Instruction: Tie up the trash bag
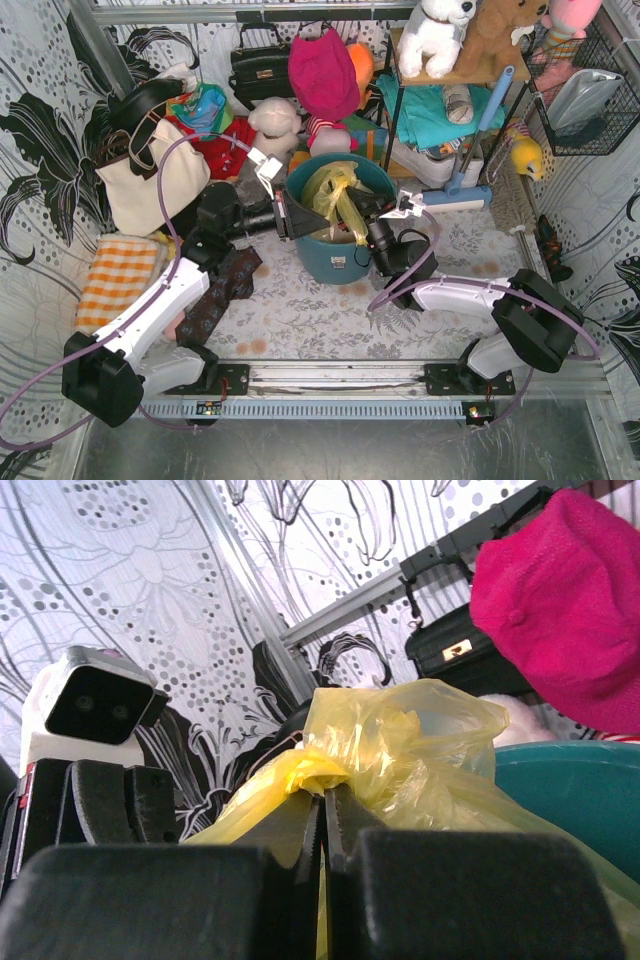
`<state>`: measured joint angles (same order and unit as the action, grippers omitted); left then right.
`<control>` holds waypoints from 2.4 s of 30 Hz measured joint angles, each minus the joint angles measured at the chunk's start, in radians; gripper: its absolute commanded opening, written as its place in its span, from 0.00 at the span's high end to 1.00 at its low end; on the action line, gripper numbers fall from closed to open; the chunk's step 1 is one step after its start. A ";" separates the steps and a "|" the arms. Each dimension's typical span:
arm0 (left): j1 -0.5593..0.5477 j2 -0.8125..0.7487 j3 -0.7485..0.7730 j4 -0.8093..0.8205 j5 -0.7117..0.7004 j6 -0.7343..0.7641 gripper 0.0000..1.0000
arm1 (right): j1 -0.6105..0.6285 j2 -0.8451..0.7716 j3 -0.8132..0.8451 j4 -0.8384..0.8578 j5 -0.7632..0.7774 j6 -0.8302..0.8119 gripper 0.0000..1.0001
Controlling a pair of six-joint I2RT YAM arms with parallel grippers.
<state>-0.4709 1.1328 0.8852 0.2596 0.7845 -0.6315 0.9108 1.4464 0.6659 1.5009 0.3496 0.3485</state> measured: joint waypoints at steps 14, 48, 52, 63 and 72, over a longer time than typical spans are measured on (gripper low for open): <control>-0.001 -0.010 0.060 -0.199 -0.067 0.105 0.57 | -0.044 0.055 0.000 0.079 -0.213 0.116 1.00; 0.011 0.130 0.526 -0.465 -0.403 0.510 0.40 | -0.052 0.054 0.000 0.079 -0.285 0.137 1.00; 0.043 0.179 0.530 -0.497 -0.330 0.583 0.36 | -0.052 0.049 0.000 0.079 -0.287 0.137 1.00; 0.072 0.220 0.526 -0.486 -0.168 0.736 0.31 | -0.052 0.042 0.000 0.079 -0.287 0.137 1.00; 0.072 0.319 0.538 -0.432 -0.077 0.770 0.48 | -0.052 0.039 0.000 0.079 -0.290 0.137 1.00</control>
<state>-0.3985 1.4513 1.4235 -0.1726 0.7074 0.1383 0.8585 1.4853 0.6659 1.5795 0.0593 0.4854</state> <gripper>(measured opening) 0.625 0.003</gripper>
